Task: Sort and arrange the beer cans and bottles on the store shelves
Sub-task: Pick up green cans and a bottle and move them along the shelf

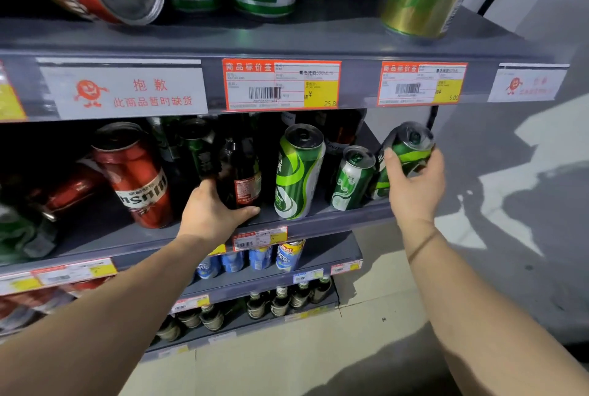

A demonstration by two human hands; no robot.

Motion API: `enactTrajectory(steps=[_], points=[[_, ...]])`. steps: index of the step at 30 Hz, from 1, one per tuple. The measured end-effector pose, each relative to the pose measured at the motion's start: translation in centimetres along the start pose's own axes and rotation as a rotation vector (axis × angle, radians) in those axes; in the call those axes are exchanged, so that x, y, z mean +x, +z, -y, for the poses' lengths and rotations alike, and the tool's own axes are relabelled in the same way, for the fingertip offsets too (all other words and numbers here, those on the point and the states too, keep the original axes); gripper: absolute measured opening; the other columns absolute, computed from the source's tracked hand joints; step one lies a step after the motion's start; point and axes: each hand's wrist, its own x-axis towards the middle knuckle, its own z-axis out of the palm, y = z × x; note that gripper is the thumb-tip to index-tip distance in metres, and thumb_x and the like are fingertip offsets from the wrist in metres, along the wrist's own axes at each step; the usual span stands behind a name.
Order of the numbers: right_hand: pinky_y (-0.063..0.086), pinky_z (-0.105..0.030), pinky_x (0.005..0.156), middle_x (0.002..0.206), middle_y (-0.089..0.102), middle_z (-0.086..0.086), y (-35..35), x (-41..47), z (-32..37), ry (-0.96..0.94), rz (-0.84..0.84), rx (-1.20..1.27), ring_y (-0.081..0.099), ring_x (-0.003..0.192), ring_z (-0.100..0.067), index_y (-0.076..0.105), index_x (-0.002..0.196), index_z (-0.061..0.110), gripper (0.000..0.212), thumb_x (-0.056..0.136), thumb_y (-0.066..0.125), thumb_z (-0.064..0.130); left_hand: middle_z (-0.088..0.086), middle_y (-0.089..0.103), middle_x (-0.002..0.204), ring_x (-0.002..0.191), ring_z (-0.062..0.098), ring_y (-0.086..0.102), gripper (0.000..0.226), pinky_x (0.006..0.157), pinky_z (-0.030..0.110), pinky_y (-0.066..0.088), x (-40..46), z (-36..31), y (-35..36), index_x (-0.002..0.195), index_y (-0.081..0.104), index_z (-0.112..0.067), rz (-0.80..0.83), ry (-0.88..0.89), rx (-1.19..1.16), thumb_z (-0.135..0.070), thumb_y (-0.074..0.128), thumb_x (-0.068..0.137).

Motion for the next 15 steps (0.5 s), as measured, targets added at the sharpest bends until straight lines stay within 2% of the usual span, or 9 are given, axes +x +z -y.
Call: enactTrajectory(steps=[2,4,7,11,13,15], points=[[0.041,-0.027,0.083,0.112,0.061,-0.006,0.4,0.8,0.3,-0.047,0.066,-0.114,0.057,0.103,-0.021,0.056,0.113,0.016,0.055,0.074,0.069,0.052,0.005,0.059,0.107,0.093,0.017,0.053,0.068,0.076,0.029,0.043,0.0,0.0,0.0,0.101,0.048,-0.017,0.004,-0.011,0.013,-0.047,0.090,0.057],[0.039,-0.026,0.082,0.112,0.059,-0.005,1.0,1.7,0.9,-0.039,0.133,-0.163,0.055,0.098,-0.019,0.054,0.115,0.019,0.051,0.077,0.069,0.050,0.007,0.060,0.108,0.096,0.021,0.055,0.068,0.078,0.030,0.044,-0.1,-0.1,0.0,0.103,0.049,-0.014,0.000,-0.013,0.014,-0.045,0.090,0.058],[0.039,-0.025,0.085,0.111,0.058,0.003,1.5,2.6,1.3,0.059,0.220,-0.080,0.053,0.099,-0.016,0.042,0.130,0.023,0.062,0.080,0.069,0.048,0.009,0.060,0.111,0.103,0.025,0.058,0.071,0.084,0.034,0.048,-0.4,-0.5,-0.2,0.109,0.051,-0.010,0.006,-0.012,0.004,-0.041,0.090,0.060],[0.040,-0.027,0.087,0.111,0.055,0.006,1.5,2.4,0.8,0.141,0.296,-0.053,0.053,0.101,-0.016,0.032,0.137,0.026,0.068,0.083,0.066,0.049,0.011,0.059,0.113,0.103,0.026,0.057,0.071,0.087,0.038,0.049,-0.6,-1.3,-0.4,0.111,0.049,-0.007,0.051,-0.034,0.032,-0.039,0.089,0.062],[0.040,-0.028,0.090,0.119,0.055,0.005,1.2,1.9,0.6,0.185,0.314,-0.031,0.052,0.108,-0.016,0.030,0.141,0.024,0.071,0.083,0.066,0.046,0.012,0.057,0.116,0.104,0.026,0.055,0.071,0.087,0.036,0.048,-0.7,-1.6,-0.7,0.113,0.048,-0.007,0.087,-0.050,0.049,-0.038,0.089,0.063],[0.039,-0.033,0.102,0.136,0.049,-0.001,0.6,0.3,0.9,0.224,0.226,-0.004,0.048,0.122,-0.017,0.028,0.145,0.019,0.076,0.084,0.065,0.046,0.011,0.055,0.117,0.107,0.027,0.054,0.073,0.089,0.036,0.047,-1.1,-1.8,-1.3,0.115,0.046,-0.007,0.104,-0.045,0.048,-0.037,0.089,0.064]])
